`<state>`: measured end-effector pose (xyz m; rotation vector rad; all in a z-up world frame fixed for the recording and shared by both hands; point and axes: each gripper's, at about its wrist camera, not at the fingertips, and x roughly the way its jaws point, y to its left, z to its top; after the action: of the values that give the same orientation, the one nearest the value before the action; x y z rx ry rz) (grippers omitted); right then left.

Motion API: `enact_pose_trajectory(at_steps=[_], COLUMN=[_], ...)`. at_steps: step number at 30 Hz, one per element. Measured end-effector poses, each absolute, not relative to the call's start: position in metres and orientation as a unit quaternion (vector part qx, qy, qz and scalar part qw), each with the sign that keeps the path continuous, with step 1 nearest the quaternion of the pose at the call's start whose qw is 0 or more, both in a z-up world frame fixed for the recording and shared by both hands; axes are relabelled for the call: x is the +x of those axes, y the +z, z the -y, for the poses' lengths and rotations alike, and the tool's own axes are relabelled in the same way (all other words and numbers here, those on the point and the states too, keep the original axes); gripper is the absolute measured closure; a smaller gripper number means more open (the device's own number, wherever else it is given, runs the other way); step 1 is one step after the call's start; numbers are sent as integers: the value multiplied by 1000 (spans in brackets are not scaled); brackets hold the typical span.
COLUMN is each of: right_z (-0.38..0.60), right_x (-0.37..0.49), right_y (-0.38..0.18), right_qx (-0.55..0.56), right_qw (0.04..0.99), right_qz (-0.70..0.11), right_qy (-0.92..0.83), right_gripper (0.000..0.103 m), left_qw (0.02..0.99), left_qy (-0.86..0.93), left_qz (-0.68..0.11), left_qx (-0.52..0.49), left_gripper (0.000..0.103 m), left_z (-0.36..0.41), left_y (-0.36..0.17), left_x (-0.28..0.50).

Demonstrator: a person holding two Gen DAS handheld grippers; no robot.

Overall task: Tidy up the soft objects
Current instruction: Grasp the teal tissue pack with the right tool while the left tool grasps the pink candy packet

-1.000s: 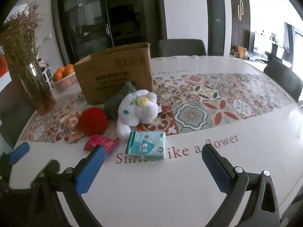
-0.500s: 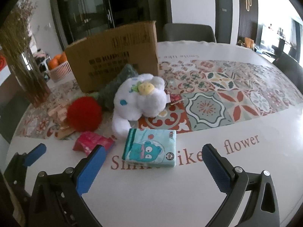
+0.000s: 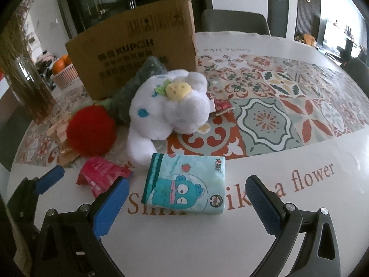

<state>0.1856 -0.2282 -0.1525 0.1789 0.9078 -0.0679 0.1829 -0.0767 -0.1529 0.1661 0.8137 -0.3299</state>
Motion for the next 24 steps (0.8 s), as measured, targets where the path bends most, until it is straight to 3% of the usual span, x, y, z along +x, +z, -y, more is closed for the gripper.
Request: enact_pose_trajectory(at_steps=[13, 22, 24], right_z=[228, 235, 234], right_x=[201, 203, 202], right_y=[-167, -169, -169], right_qx=[74, 83, 79], right_qw=[884, 882, 883], right_qz=[-461, -462, -461], right_qy=[-35, -37, -37], right_gripper=[8, 27, 27], left_qw=[884, 881, 880], left_qy=[-155, -177, -181], left_qz=[-427, -429, -430], left_qx=[115, 94, 83], left_gripper=[10, 33, 37], left_z=[92, 92, 90], left_y=[-167, -166, -166], left_x=[208, 206, 205])
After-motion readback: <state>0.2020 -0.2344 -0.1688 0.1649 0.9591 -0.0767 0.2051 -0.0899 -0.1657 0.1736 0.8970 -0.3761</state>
